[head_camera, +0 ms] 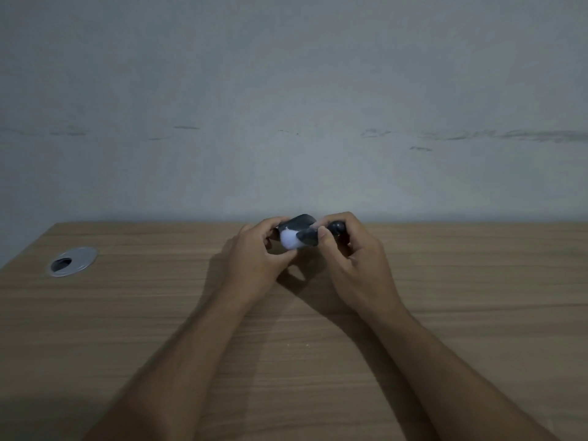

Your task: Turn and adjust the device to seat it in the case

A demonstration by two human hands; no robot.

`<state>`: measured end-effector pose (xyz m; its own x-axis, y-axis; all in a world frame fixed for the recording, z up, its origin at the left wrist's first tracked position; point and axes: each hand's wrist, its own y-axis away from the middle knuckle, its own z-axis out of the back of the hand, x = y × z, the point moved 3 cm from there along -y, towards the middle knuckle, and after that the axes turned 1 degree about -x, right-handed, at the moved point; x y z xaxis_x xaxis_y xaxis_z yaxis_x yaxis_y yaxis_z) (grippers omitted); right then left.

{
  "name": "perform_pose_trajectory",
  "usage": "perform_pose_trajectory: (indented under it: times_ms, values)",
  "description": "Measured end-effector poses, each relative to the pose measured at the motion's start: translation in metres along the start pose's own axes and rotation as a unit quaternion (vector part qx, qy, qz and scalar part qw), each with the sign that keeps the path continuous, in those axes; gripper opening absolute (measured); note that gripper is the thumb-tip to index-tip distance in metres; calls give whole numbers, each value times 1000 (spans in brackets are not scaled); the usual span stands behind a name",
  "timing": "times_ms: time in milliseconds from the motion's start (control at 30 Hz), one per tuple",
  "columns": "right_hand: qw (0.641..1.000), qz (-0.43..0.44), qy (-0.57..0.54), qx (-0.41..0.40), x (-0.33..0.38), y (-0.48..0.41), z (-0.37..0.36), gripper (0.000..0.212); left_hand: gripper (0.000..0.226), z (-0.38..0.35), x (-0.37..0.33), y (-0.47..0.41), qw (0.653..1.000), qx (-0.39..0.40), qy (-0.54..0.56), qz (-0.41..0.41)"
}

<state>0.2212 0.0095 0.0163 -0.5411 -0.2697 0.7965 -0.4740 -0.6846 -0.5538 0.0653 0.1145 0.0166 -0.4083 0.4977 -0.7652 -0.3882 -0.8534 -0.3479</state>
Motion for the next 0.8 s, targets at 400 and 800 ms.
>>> perform_pose_trajectory:
  times_ms: [400,800]
  values:
    - [999,-12,26,-25,-8,-2,5,11,48,0,7,-2,990,1,132,52]
    - [998,-49,27,-38,-25,-8,9,12,38,-8,25,-12,971,10,235,45]
